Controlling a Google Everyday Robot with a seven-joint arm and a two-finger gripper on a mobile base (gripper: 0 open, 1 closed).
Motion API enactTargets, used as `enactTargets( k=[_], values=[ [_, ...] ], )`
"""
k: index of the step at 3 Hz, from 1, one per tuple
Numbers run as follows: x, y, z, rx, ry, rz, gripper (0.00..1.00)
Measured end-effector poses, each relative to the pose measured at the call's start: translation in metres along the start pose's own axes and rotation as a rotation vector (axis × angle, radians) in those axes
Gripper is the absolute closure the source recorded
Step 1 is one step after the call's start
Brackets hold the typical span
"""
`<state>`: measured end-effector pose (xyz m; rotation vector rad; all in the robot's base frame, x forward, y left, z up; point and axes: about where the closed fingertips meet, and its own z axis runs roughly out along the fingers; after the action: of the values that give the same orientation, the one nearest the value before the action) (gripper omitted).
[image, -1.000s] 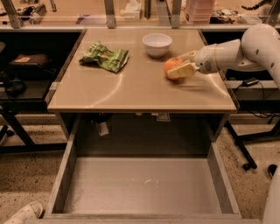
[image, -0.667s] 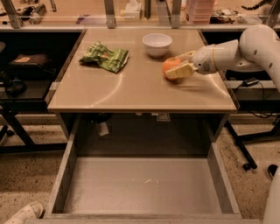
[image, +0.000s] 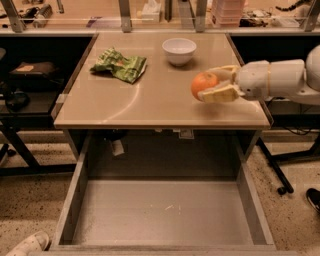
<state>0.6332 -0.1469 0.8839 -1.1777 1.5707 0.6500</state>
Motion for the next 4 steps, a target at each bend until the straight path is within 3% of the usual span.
enactTargets(
  k=[1,2,3,4],
  values=[
    [0.013,0.045,-0.044,0.028,0.009,-0.077,1.0],
    [0.041,0.096,-0.074,0.069,0.093,-0.171,1.0],
    [0.072,0.141,-0.065,0.051,0.162,-0.204,1.0],
    [0.113,0.181,-0.031,0.007,0.21,-0.175,1.0]
  ],
)
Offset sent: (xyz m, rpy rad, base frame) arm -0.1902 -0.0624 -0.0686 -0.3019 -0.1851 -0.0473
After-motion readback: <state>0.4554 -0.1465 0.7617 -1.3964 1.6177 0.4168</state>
